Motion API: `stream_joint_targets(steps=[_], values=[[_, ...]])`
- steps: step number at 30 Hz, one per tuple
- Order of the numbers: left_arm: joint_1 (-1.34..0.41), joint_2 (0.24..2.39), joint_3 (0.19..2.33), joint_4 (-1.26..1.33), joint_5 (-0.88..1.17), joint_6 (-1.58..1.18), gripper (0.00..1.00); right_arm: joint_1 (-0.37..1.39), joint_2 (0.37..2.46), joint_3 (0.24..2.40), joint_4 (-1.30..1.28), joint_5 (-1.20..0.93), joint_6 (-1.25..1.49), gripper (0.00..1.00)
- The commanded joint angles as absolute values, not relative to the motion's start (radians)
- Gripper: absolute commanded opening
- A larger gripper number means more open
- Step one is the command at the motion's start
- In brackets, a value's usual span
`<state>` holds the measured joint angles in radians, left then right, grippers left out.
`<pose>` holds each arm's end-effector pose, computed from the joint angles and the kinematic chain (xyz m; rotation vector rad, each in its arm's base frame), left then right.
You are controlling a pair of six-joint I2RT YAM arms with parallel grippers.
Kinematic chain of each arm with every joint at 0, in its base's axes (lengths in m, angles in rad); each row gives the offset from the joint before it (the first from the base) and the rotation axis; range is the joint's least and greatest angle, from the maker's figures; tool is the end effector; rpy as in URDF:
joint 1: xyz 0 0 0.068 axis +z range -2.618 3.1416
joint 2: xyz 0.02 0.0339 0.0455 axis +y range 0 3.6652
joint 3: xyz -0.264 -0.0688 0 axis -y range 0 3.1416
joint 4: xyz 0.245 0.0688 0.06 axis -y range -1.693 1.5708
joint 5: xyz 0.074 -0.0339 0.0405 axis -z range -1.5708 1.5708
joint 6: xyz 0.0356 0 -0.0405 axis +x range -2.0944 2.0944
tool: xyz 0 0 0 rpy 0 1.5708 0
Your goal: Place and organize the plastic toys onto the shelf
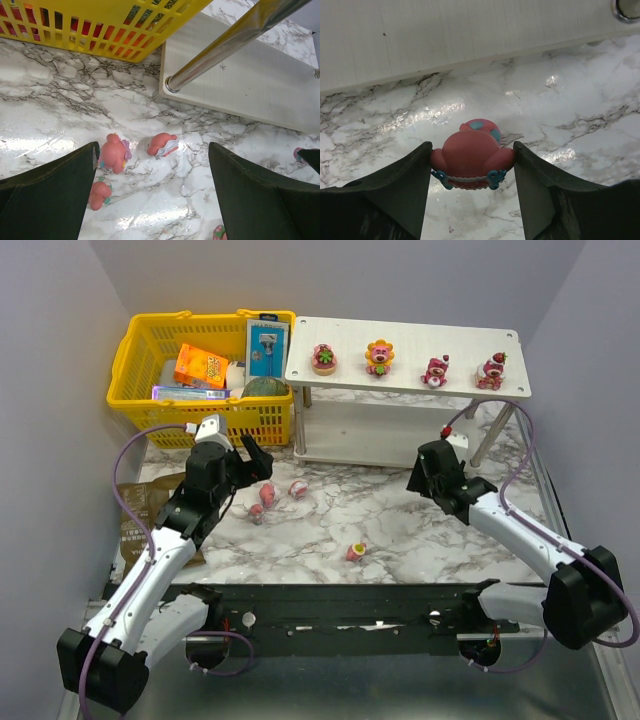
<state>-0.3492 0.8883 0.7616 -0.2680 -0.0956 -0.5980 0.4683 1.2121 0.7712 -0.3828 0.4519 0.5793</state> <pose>0.1939 -0.0670 0.3048 -0.3115 1.9767 -0.5231 0.2270 0.0974 0.2326 0.3319 2.2675 -0.0069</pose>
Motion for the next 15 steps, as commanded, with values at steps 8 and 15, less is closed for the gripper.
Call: stream_joint_targets(steps=[8,15], values=[[-0.351,0.848,0.792,-0.302,-0.107,-0.578,0.99,0.345,1.278,0.854,-0.253,0.364,0.443,0.44],[-0.351,0.847,0.793,-0.305,-0.113,-0.577,0.99,0.299,1.33,0.885,-0.229,0.328,0.403,0.44]])
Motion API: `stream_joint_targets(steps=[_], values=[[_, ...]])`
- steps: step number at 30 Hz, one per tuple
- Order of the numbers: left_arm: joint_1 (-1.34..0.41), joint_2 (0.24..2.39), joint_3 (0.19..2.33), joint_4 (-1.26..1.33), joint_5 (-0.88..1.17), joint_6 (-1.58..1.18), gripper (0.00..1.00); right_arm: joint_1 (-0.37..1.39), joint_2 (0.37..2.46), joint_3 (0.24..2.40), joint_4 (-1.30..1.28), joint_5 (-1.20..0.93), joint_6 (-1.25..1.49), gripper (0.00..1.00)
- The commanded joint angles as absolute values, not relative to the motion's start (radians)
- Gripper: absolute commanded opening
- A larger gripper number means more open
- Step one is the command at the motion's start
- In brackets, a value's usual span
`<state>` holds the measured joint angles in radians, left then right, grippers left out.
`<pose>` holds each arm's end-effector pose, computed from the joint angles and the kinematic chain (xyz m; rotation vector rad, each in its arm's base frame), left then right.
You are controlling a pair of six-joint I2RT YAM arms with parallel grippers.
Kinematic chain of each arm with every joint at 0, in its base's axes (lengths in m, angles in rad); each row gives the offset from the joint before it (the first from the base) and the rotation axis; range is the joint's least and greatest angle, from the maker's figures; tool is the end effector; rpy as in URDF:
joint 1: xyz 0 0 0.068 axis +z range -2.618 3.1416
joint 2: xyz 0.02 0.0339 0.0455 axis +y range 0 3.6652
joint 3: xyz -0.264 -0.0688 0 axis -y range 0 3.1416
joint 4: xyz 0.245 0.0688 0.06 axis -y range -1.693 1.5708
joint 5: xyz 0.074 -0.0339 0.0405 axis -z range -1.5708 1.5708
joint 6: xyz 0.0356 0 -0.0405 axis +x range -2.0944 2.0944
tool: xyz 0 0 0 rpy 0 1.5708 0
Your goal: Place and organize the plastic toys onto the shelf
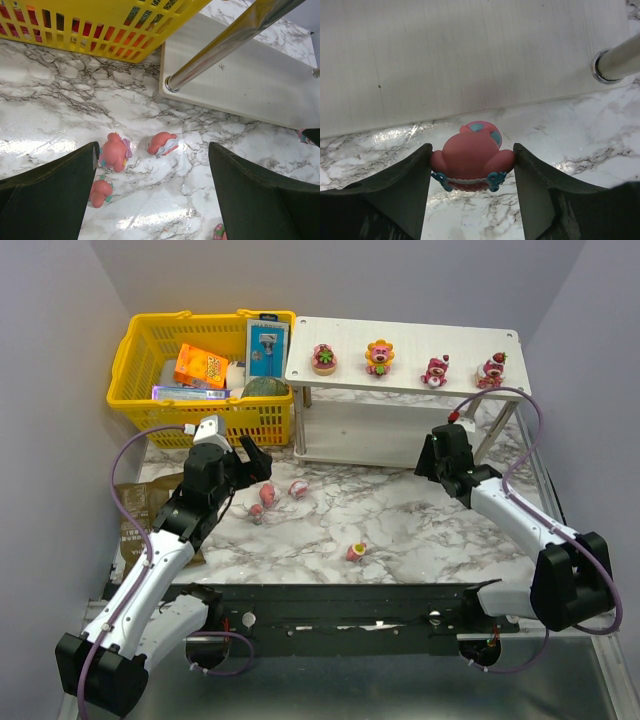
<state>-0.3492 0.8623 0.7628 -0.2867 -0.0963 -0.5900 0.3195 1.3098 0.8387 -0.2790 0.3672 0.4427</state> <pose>0.1885 -0.0650 0.3081 -0.3032 1.9687 -0.5207 0.2659 0.0745 0.2377 0.3204 2.2377 -0.0238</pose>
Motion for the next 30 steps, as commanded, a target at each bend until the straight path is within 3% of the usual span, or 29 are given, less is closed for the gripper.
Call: stream_joint_targets(steps=[1,18,30], values=[[-0.351,0.845,0.792,-0.305,-0.117,-0.577,0.99,0.293,1.338,0.887,-0.221,0.327,0.397,0.44],[-0.351,0.836,0.788,-0.314,-0.141,-0.572,0.99,0.239,1.391,0.885,-0.152,0.281,0.347,0.46],[-0.351,0.851,0.784,-0.301,-0.129,-0.575,0.99,0.239,1.304,0.824,-0.089,0.224,0.33,0.46]])
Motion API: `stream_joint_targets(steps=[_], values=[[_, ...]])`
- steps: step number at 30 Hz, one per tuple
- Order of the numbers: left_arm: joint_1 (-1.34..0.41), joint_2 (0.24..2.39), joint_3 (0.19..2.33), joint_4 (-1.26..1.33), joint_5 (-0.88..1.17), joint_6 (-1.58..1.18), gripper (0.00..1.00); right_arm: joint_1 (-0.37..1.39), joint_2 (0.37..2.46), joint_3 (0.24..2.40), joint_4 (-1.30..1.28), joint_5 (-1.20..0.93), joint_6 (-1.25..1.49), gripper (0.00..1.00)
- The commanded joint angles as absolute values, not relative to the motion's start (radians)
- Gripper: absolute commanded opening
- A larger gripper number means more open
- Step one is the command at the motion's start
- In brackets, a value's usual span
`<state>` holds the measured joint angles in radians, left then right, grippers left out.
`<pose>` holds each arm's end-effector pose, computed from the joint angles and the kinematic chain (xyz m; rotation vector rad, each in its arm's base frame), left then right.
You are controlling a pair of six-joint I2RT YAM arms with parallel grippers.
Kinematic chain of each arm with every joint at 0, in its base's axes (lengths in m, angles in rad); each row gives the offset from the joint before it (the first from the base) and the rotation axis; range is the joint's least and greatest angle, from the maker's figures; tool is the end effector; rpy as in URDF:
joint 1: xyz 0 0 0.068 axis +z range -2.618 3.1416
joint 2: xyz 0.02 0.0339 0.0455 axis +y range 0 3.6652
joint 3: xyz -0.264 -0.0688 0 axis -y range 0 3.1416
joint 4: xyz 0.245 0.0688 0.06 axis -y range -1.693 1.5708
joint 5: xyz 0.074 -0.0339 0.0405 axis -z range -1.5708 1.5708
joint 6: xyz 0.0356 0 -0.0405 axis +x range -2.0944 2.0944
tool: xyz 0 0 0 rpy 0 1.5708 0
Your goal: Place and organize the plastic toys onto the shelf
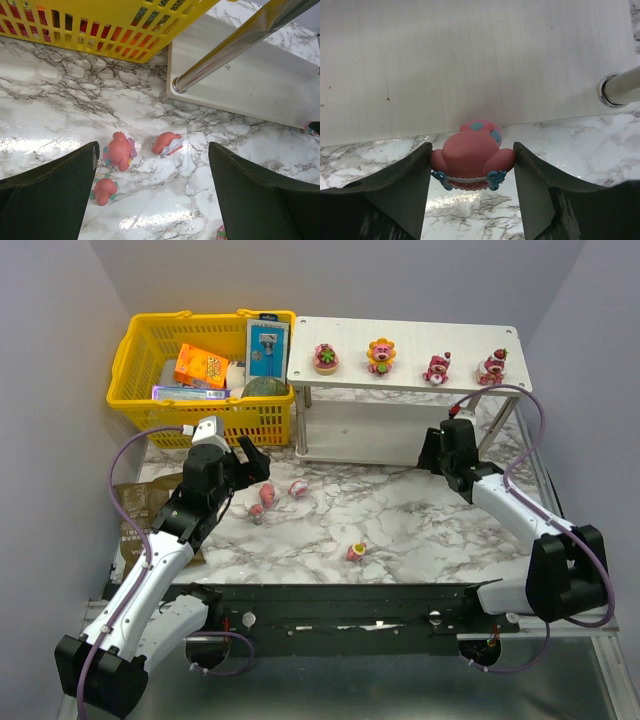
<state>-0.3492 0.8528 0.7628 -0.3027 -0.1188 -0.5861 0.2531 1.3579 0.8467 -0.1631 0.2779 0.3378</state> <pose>0.1863 -0.0634 0.3082 -0.3140 1.9690 -0.4943 0.2849 0.0636 0.2364 0.2420 2.2016 0.0138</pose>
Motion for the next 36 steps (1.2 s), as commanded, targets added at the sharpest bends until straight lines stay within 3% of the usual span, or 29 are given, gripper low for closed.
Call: stream_joint_targets(steps=[1,9,23,36], values=[[-0.351,0.851,0.784,-0.301,-0.126,-0.575,0.99,0.241,1.293,0.818,-0.089,0.21,0.337,0.46],[-0.351,0.865,0.778,-0.287,-0.098,-0.574,0.99,0.284,1.175,0.707,-0.185,0.089,0.439,0.46],[-0.351,0.894,0.77,-0.259,-0.052,-0.578,0.99,0.442,1.153,0.575,-0.382,0.156,0.603,0.46],[-0.351,0.89,0.765,-0.262,-0.048,-0.581,0.99,0.449,1.2,0.578,-0.342,0.183,0.574,0.6]])
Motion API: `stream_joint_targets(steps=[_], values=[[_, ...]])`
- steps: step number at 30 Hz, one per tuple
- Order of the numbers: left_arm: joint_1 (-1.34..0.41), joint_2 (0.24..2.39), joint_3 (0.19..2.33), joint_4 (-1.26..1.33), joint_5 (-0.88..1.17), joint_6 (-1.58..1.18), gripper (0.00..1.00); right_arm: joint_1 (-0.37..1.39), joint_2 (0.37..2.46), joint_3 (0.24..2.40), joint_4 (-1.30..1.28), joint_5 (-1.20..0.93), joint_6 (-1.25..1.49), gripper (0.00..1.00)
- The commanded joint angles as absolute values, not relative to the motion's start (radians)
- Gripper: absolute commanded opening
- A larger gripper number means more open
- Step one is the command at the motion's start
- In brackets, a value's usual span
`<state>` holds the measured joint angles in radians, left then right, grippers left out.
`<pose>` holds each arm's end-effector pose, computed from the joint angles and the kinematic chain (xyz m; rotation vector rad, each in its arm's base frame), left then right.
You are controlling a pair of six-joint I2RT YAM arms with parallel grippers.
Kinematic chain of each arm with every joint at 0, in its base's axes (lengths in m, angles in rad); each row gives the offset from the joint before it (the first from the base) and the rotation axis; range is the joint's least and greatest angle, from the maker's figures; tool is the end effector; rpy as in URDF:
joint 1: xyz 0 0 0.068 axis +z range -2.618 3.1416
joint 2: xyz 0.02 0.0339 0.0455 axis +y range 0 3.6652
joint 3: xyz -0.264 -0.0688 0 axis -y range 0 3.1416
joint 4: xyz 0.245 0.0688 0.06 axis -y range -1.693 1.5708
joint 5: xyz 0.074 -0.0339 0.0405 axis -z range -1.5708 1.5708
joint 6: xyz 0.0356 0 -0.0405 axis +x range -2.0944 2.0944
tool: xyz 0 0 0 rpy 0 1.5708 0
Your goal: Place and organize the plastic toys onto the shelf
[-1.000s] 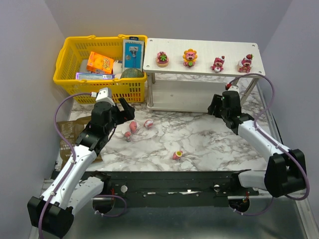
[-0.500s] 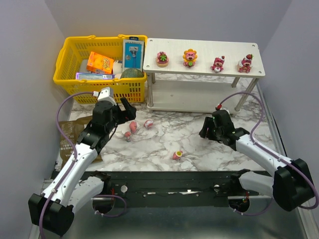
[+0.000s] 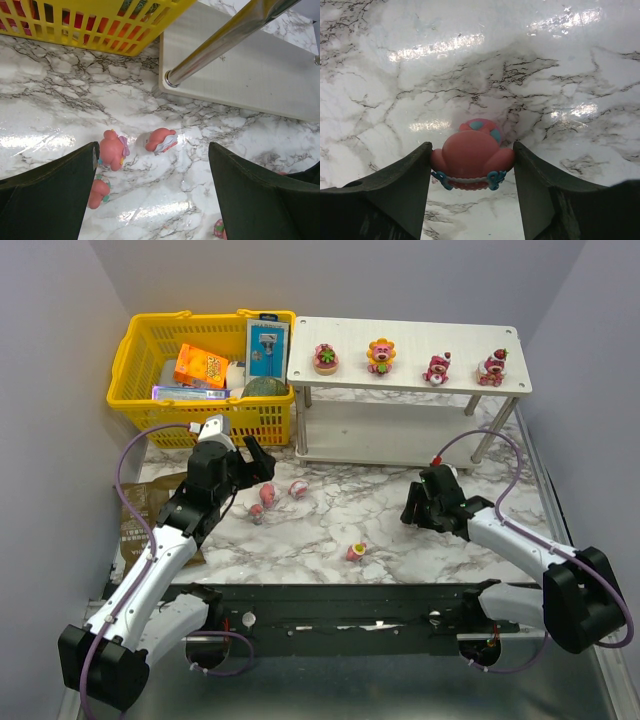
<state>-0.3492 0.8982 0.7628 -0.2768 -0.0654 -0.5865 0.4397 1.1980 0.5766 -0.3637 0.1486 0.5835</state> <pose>0.1950 -0.0685 0.3025 -0.2823 2.0028 -0.5375 0.1998 0.0882 0.1745 0.2405 2.5418 0.2111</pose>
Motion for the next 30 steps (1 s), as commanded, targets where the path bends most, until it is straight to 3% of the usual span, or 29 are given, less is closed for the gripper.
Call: stream_joint_targets(steps=[1,3,4,13,19,24,30], values=[[-0.351,0.888,0.764,-0.261,-0.049,-0.58,0.99,0.451,1.197,0.575,-0.334,0.18,0.571,0.61],[-0.351,0.887,0.762,-0.261,-0.054,-0.58,0.99,0.454,1.183,0.568,-0.325,0.175,0.566,0.63],[-0.351,0.885,0.761,-0.261,-0.054,-0.58,0.99,0.456,1.175,0.565,-0.322,0.176,0.565,0.7],[-0.351,0.884,0.758,-0.259,-0.054,-0.581,0.99,0.462,1.103,0.598,-0.397,0.187,0.597,0.93],[-0.351,0.881,0.752,-0.259,-0.049,-0.581,0.99,0.462,1.029,0.672,-0.566,0.238,0.753,0.96],[-0.351,0.879,0.742,-0.258,-0.043,-0.581,0.99,0.46,0.901,0.66,-0.692,0.262,1.043,0.97],[-0.351,0.877,0.738,-0.247,-0.035,-0.583,0.99,0.462,0.744,0.493,-0.67,0.19,1.415,0.89]])
